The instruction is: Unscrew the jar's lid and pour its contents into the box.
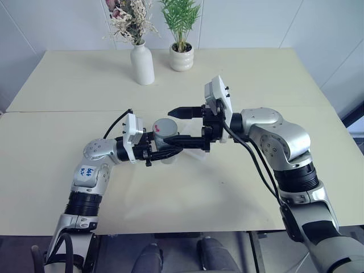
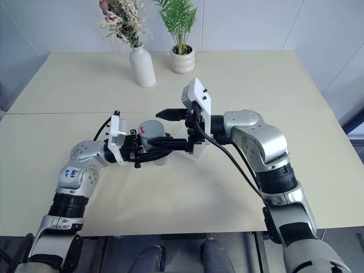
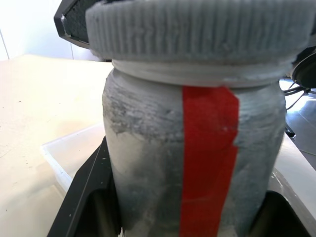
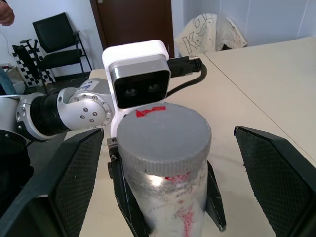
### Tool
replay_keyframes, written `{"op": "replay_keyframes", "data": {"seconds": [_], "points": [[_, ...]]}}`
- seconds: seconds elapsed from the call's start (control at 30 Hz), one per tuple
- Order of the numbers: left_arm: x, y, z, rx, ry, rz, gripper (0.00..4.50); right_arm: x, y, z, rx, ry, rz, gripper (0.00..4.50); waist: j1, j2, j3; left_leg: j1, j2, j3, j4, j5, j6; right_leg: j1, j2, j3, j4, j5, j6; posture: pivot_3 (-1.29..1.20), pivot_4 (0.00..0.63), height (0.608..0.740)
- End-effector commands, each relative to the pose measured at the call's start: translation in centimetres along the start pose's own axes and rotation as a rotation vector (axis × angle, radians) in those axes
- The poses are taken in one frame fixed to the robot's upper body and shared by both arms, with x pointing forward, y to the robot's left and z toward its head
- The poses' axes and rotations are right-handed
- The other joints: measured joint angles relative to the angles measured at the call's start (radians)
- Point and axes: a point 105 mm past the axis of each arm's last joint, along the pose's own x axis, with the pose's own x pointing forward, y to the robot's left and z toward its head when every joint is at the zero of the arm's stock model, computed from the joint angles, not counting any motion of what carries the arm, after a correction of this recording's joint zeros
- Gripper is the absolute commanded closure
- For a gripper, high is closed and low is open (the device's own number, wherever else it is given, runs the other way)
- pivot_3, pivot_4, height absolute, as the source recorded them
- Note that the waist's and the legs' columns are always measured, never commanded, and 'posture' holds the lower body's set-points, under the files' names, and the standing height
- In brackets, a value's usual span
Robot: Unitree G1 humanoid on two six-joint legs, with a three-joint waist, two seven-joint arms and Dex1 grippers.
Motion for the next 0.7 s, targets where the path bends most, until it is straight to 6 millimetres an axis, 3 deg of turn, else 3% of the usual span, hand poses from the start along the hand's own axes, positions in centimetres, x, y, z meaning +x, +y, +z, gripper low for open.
{"op": "replay_keyframes", "data": {"seconds": [0.03, 0.57, 0.7], "points": [[0.1, -0.4, 1.2, 0.047, -0.027, -0.017, 2.15, 0.3, 0.6, 1.2, -0.032, -0.036, 0.033, 0.04, 0.0, 0.0, 0.0, 0.0, 0.0, 0.0, 0.0, 0.0, 0.0, 0.0, 0.0, 0.0, 0.0, 0.0, 0.0, 0.0, 0.15, 0.74], [0.1, -0.5, 1.1, 0.047, -0.029, -0.016, 2.15, 1.2, -0.4, 1.1, -0.017, -0.039, 0.025, 0.04, -0.001, 0.0, 0.0, 0.0, 0.0, 0.0, 0.0, 0.0, 0.0, 0.0, 0.0, 0.0, 0.0, 0.0, 0.0, 0.0, 0.15, 0.74], [0.1, -0.5, 1.1, 0.046, -0.028, -0.016, 2.15, 1.5, -0.2, 1.3, -0.015, -0.052, 0.042, 0.91, -0.002, 0.0, 0.0, 0.0, 0.0, 0.0, 0.0, 0.0, 0.0, 0.0, 0.0, 0.0, 0.0, 0.0, 0.0, 0.0, 0.15, 0.74]]}}
